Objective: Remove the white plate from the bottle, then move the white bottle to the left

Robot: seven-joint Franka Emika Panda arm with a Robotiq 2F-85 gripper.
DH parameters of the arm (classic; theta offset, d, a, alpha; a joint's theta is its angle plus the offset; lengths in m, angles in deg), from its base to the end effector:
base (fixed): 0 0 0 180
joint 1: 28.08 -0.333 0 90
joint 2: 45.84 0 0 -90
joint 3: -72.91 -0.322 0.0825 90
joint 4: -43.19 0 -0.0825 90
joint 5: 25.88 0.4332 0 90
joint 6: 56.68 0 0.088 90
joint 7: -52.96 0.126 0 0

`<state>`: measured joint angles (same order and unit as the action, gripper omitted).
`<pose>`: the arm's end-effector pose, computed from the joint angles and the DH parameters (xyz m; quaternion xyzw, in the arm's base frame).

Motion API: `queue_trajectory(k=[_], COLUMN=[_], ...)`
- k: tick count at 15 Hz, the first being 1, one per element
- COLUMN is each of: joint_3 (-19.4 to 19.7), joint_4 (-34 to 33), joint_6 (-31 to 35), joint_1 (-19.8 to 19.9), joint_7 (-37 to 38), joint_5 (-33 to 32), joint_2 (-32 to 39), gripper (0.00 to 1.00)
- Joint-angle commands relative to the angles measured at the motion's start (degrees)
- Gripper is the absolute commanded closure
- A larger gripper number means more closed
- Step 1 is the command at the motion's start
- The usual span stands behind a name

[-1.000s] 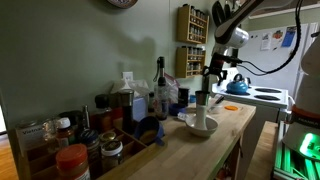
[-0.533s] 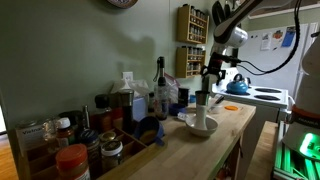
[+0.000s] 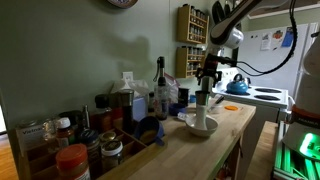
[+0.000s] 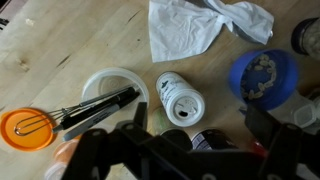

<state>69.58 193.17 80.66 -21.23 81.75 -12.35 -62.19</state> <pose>0.4547 -0.0246 0.3061 -0.9302 0.3579 -0.0156 0.0798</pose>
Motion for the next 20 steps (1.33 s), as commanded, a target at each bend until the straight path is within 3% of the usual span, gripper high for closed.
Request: queue_trajectory(k=[1, 8, 17, 18, 19, 20], joint_3=[-1.57, -1.71, -0.57, -0.4, -0.28, -0.12], joint_4=[-0.01, -0.69, -2.1, -2.29, -2.4, -2.53], joint_6=[4.0, 8.56, 11.56, 11.7, 12.06, 12.34], joint_1=[-0.3, -0.47, -1.81, -1.94, -1.97, -2.04], joint_7=[4.61, 9.37, 10.18, 10.27, 10.68, 10.92], joint_5=[-3.94, -8.85, -9.67, -9.76, -10.4, -10.84], joint_2=[2.73, 7.74, 12.57, 12.87, 13.2, 13.48], gripper=[0.0, 0.0, 0.0, 0.25, 0.25, 0.34])
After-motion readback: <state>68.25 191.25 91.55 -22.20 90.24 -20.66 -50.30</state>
